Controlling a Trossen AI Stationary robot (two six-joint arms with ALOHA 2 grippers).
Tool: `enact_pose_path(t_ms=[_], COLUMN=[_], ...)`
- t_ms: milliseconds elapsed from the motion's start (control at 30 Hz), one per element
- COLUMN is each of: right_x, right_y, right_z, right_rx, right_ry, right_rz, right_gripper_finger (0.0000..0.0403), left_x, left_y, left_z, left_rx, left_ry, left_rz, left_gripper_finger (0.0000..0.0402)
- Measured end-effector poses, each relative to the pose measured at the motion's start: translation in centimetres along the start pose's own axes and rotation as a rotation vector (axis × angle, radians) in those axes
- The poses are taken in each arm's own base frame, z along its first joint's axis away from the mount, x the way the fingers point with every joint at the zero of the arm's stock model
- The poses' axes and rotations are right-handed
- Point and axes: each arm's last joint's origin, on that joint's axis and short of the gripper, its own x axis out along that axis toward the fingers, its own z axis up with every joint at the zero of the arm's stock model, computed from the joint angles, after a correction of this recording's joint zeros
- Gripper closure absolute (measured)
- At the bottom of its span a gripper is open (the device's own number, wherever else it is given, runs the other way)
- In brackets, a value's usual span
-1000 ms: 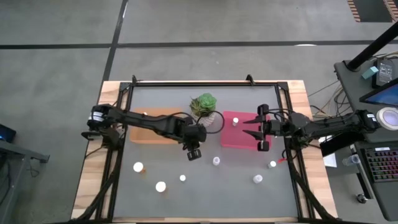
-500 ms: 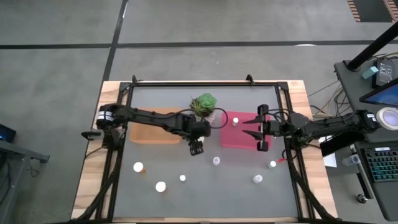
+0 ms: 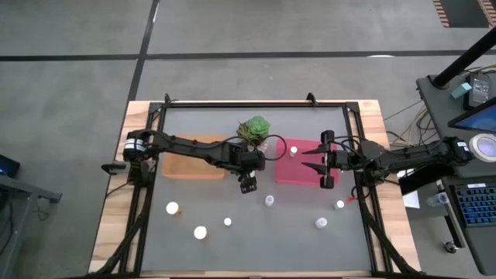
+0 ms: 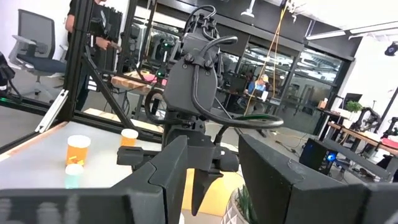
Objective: Pick and place medicine bottles into bin by pill shape (circle, oval)
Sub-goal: Put the top large orange pill bottle in the orange bin
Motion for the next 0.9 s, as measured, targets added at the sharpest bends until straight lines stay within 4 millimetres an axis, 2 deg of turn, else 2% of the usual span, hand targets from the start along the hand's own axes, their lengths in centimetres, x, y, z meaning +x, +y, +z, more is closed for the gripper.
enact_pose_path(t_ms=[900], right_x=[0.0], right_y=[0.0], right_z=[0.0], right_rx=[-0.001], right_ry=[0.001], right_rz=[0.000], right_gripper_finger=[0.0264], left_x=[1.9], left_y=[0.2], left_z=[-1.3], left_rx=[-0.015], left_ry=[-0.010], left_rz=[0.002], left_gripper_finger=[0.0093])
